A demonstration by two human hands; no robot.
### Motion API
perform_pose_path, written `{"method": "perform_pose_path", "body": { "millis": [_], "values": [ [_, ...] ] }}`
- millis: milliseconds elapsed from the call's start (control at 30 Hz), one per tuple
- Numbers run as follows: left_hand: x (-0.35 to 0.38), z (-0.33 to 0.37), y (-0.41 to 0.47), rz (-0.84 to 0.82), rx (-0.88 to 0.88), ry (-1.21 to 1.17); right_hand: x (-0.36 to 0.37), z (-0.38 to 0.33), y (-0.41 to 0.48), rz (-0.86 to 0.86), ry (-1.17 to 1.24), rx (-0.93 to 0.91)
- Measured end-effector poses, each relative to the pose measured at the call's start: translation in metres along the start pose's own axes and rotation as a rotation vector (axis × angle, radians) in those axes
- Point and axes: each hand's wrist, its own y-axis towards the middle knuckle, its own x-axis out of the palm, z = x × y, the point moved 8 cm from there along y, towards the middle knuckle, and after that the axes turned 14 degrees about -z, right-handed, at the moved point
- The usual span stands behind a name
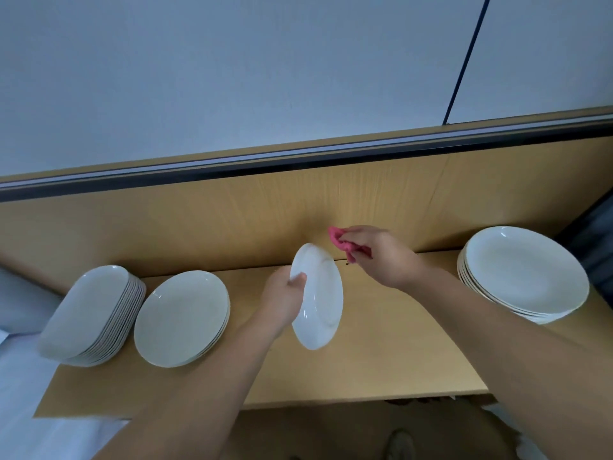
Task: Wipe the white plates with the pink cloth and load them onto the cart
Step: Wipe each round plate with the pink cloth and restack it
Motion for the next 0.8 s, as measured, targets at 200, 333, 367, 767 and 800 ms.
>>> {"method": "perform_pose_path", "body": {
  "millis": [200, 333, 367, 767, 800],
  "values": [
    [-0.011, -0.023, 0.002, -0.026, -0.027, -0.076, 0.037, -0.001, 0.021, -0.097, -0.050, -0.010],
    [-0.030, -0.031, 0.004, -0.026, -0.059, 0.001, 0.058, -0.009, 0.043, -0.167, -0.152, -0.048],
    [-0.033, -0.033, 0.003, -0.042, -0.066, 0.033, 0.066, -0.009, 0.050, -0.189, -0.173, -0.066],
    [-0.048, -0.065, 0.001, -0.062, -0.126, 0.183, 0.154, -0.006, 0.091, -0.444, -0.490, -0.188],
    [-0.049, -0.069, 0.002, -0.065, -0.134, 0.177, 0.157, -0.002, 0.093, -0.456, -0.473, -0.192]
  ]
}}
